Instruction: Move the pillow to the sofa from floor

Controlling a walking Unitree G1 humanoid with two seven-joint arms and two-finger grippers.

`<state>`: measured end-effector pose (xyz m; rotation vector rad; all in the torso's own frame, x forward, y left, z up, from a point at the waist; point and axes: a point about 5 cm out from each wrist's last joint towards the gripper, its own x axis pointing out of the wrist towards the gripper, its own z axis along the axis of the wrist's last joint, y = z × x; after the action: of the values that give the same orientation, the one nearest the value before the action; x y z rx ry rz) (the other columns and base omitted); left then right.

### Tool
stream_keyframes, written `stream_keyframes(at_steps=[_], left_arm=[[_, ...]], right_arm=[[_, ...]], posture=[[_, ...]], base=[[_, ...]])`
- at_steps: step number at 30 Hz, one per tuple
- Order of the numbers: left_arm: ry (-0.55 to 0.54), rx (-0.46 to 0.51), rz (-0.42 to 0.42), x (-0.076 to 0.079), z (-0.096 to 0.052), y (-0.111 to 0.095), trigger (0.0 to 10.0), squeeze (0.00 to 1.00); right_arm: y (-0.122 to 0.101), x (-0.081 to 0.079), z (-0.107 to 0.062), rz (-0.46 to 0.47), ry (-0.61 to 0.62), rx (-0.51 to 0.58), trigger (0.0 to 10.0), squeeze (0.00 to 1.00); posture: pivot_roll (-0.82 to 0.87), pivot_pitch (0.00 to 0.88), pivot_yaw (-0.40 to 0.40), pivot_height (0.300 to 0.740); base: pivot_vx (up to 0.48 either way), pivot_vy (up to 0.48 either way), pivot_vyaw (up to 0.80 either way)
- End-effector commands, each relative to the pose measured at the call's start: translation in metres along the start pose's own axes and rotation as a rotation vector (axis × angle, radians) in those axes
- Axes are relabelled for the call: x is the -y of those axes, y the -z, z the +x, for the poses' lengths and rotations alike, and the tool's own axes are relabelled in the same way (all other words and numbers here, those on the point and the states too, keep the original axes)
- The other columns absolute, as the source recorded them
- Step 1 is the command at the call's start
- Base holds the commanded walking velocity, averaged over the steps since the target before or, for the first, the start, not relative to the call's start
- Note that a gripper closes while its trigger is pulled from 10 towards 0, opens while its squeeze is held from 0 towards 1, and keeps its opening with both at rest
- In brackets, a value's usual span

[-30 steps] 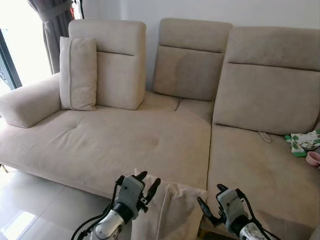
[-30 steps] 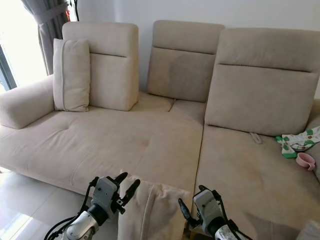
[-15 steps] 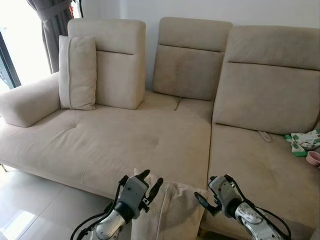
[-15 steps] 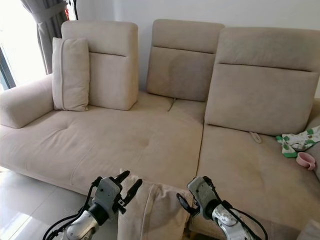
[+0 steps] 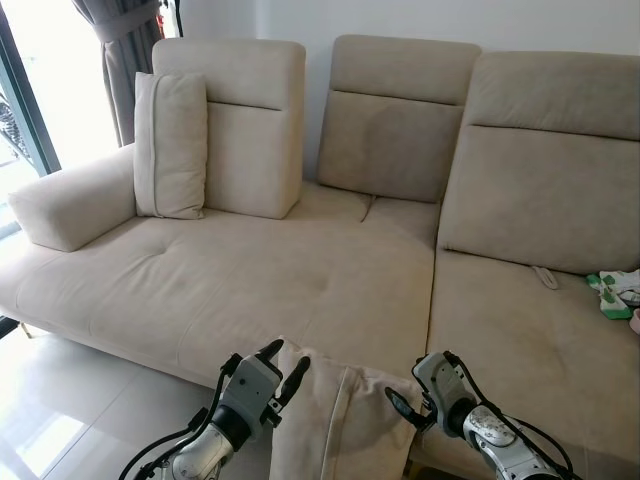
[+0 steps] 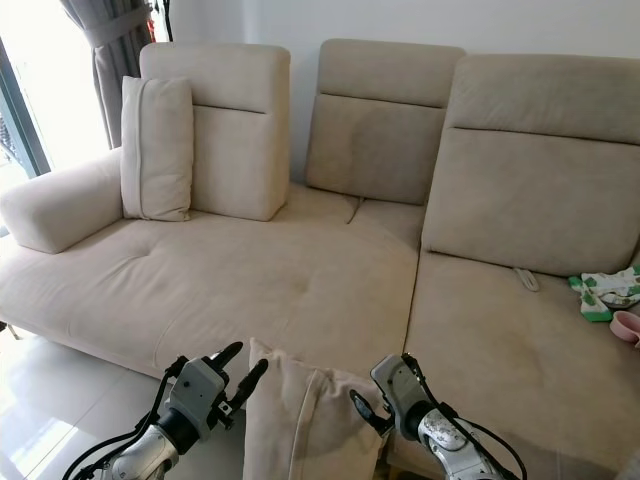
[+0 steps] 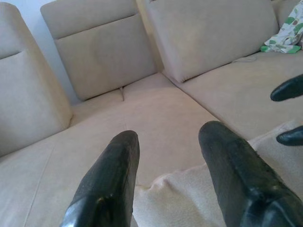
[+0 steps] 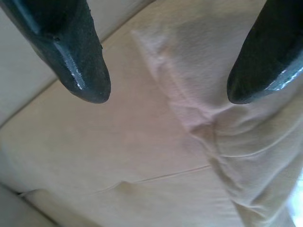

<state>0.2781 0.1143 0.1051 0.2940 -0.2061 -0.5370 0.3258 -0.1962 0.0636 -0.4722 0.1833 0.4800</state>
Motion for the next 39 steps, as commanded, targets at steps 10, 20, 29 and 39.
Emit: stream_keyframes(at_steps=[10, 20, 29, 39], left_arm=[[0.022, -0.05, 0.071, -0.007, -0.022, -0.004, 10.0, 0.0], [0.026, -0.078, 0.09, -0.012, -0.039, -0.009, 10.0, 0.0], [0.033, -0.099, 0.09, -0.009, -0.047, -0.012, 10.0, 0.0], [0.031, -0.09, 0.081, -0.007, -0.037, -0.012, 10.0, 0.0]], right_arm=[[0.018, -0.008, -0.001, 0.063, 0.051, -0.094, 10.0, 0.0], [0.02, -0.018, 0.002, 0.068, 0.049, -0.112, 10.0, 0.0], [0.016, -0.017, 0.005, 0.035, 0.072, -0.108, 6.3, 0.0], [0.016, -0.024, 0.005, -0.002, 0.069, -0.086, 0.0, 0.0]], posture=[[0.24, 0.067, 0.06, 0.555], [0.28, 0.11, 0.081, 0.555], [0.3, 0.119, 0.084, 0.555], [0.26, 0.092, 0.071, 0.555]], base=[[0.0, 0.0, 0.0], [0.0, 0.0, 0.0], [0.0, 0.0, 0.0], [0.0, 0.0, 0.0]])
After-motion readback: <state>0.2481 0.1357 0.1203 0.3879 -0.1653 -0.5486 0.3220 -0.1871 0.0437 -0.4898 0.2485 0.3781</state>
